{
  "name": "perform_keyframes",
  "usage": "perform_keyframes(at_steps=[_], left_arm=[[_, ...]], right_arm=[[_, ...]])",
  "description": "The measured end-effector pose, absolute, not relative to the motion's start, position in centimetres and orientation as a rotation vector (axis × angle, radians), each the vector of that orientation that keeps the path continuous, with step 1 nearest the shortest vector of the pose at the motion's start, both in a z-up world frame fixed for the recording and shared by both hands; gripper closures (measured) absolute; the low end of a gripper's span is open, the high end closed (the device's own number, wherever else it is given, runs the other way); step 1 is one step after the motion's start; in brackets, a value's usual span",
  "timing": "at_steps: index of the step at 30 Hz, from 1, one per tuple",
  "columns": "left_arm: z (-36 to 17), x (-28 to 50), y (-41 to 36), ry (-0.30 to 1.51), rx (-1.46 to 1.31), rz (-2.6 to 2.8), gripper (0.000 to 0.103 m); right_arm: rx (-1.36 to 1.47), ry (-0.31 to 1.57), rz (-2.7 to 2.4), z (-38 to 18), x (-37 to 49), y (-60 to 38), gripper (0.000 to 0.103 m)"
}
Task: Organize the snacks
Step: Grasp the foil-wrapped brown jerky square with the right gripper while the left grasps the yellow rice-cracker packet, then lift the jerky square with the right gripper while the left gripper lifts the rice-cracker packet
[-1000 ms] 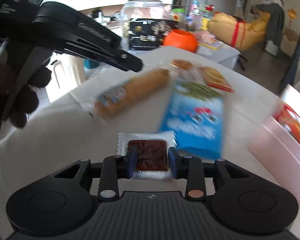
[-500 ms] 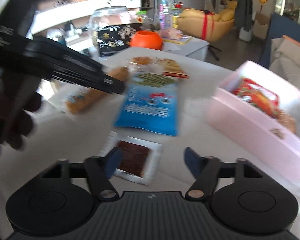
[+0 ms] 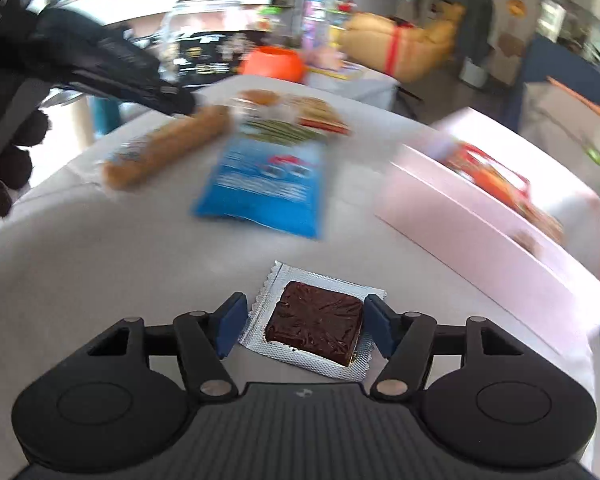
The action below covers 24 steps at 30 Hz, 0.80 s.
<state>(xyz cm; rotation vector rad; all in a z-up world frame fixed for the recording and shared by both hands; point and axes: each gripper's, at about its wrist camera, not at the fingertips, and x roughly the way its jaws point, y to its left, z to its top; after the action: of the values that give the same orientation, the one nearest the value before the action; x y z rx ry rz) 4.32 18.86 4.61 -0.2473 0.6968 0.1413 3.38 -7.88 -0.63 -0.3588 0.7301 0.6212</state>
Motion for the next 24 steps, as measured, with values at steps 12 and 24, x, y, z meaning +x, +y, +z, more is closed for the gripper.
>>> perform_keyframes(at_steps=[12, 24], left_arm=[[6.5, 14.8, 18.1, 0.761, -0.366, 0.089, 0.077], [2.0, 24.5, 14.1, 0.928, -0.148, 0.169, 0.053]], right_arm=[[-0.199, 0.724, 0.554, -2.5, 4.1, -12.0, 0.01], [-0.177, 0.719, 0.559, -2.5, 4.0, -12.4, 0.007]])
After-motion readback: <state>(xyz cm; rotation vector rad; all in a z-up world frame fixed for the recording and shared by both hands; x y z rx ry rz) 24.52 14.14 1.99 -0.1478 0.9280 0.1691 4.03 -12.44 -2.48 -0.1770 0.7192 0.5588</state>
